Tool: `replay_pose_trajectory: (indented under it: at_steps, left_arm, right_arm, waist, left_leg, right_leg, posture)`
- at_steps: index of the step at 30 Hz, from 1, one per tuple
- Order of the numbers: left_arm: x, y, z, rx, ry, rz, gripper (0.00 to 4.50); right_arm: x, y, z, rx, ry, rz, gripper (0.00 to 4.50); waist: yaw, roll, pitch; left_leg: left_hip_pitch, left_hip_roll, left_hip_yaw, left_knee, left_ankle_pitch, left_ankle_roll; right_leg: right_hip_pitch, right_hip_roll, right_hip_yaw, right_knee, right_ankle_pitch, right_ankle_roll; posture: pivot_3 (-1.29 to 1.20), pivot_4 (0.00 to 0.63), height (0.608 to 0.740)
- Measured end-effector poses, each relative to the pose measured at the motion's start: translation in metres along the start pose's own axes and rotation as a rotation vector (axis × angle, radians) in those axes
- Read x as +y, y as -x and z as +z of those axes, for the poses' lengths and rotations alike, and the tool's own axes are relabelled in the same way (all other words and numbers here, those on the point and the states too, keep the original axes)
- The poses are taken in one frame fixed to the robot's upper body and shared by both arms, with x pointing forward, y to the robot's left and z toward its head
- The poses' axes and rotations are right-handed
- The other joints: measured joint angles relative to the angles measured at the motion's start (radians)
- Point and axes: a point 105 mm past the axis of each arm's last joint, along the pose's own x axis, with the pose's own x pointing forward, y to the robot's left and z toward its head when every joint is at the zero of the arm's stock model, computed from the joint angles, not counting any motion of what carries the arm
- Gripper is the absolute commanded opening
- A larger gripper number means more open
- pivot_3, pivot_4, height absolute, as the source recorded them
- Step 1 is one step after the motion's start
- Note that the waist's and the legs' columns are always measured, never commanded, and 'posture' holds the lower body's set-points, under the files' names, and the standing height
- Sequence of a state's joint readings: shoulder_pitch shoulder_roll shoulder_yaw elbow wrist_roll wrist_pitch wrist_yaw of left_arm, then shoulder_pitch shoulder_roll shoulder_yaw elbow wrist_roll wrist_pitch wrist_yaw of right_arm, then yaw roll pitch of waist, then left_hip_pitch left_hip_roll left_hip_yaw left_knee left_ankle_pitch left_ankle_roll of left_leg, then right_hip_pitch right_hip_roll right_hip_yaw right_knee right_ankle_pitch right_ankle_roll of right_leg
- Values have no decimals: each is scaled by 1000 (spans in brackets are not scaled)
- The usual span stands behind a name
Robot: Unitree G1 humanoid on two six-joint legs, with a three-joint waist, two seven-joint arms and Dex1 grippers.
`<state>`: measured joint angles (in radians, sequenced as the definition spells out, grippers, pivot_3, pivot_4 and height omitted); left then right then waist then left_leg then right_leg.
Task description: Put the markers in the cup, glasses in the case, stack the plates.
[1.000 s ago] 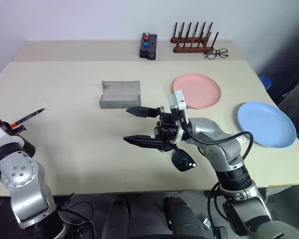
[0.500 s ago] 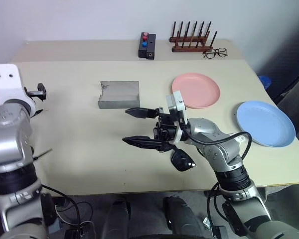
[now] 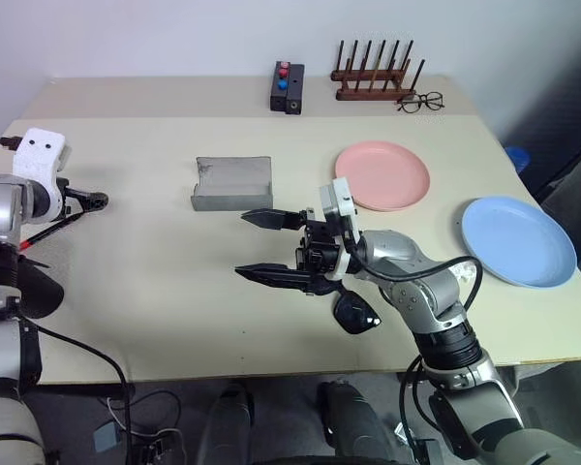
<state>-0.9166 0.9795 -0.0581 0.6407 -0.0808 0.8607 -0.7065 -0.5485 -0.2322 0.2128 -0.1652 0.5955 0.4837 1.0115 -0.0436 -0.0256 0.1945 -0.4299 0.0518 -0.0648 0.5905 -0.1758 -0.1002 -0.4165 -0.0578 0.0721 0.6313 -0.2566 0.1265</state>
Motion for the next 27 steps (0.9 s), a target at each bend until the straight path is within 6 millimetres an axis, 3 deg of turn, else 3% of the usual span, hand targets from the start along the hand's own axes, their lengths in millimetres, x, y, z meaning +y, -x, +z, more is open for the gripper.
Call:
replay_pose_trajectory:
  at_steps: [10,20,27]
  left_arm:
    - [12,-4,-4,80,-99,-42,4452]
    - [-22,-14,0,42,-101,-147,4452]
    - [-51,-4,-17,-6,4,-173,4452]
  right_arm:
    - [-1,1,-1,0,3,-9,4500]
    - [-1,3,-4,4,-5,-18,4500]
    - [0,5,-6,7,-11,-24,4500]
  waist:
    - [0,0,0]
    - [-2,0,0]
    - [-2,0,0]
  left_leg:
    - [-9,0,0,1,0,0]
    - [-11,0,-1,3,0,0]
    - [-9,0,-1,7,1,0]
  right_leg:
    - [-9,0,0,3,2,4]
    - [-10,0,0,5,2,4]
    - [-12,0,0,16,1,4]
  posture:
    - [0,150,740]
    - [0,150,740]
    - [0,150,740]
